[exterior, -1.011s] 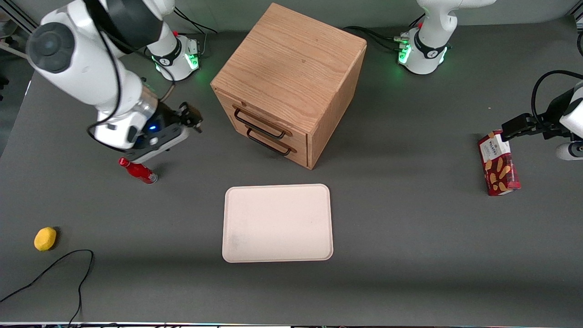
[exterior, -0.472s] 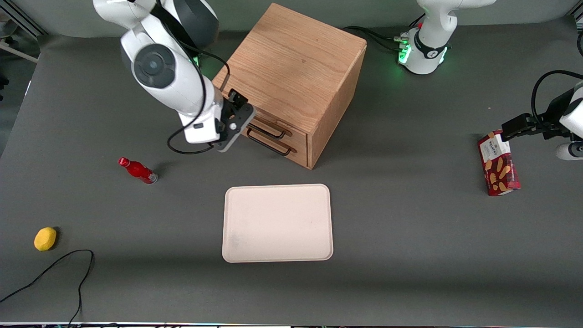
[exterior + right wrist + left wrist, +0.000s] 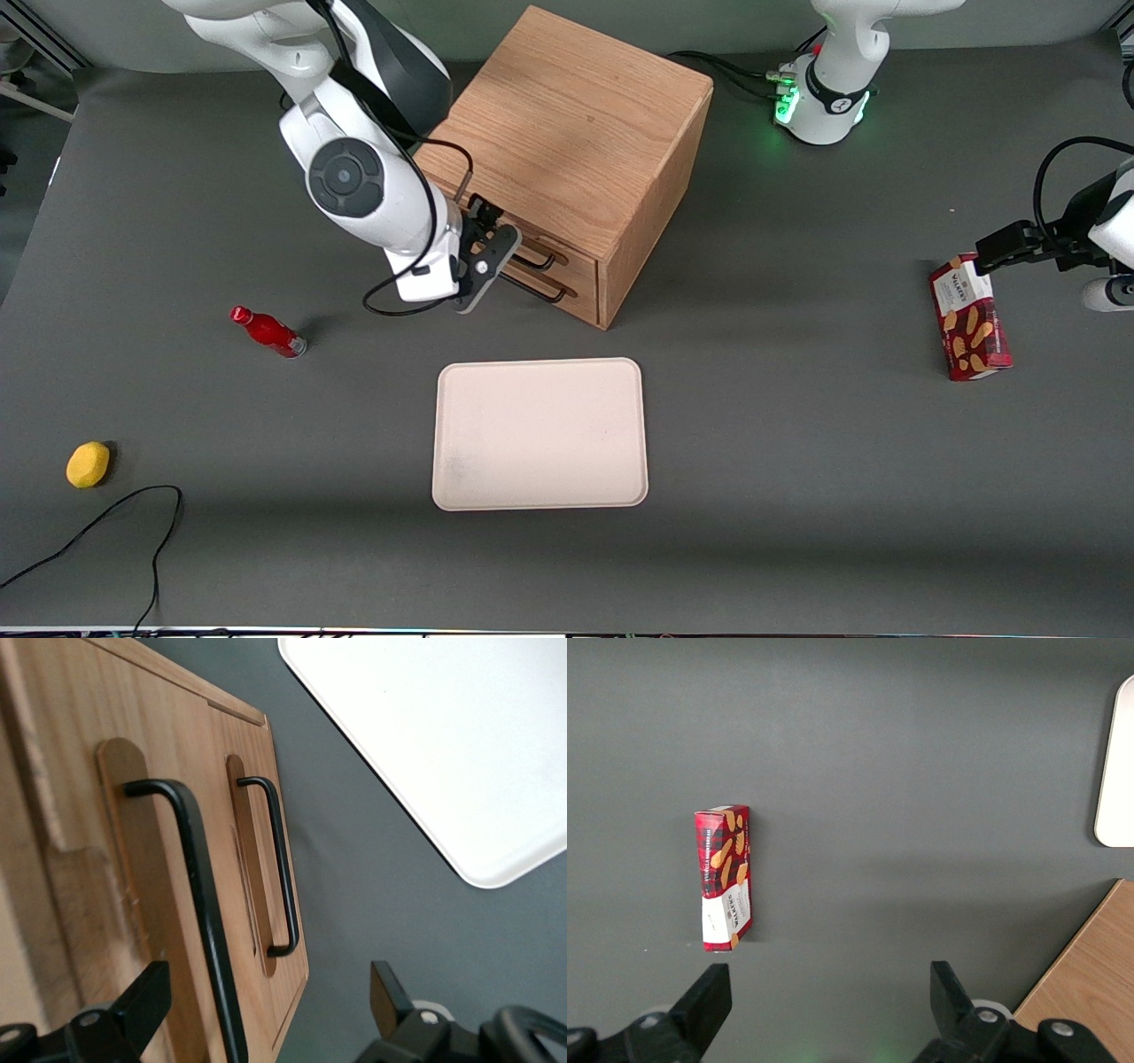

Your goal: Open upper drawer

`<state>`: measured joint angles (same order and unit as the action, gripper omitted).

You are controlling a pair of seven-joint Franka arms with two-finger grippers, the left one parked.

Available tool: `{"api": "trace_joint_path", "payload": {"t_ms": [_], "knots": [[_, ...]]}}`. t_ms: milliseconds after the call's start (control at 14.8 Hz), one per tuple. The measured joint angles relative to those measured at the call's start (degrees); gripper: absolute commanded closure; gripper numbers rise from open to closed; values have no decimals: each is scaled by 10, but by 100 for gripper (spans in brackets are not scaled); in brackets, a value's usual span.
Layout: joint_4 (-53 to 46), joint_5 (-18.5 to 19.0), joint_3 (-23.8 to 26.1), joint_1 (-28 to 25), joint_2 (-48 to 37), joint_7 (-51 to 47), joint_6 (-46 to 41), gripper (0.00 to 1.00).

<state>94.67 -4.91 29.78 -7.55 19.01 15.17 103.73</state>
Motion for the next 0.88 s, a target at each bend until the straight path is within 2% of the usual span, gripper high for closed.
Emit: {"api": "trace_joint_path", "payload": {"t_ms": [404,876], "knots": [[35,0,0,-7,19,0,67,0],[36,12,-10,-6,26,2,87,0]]}}
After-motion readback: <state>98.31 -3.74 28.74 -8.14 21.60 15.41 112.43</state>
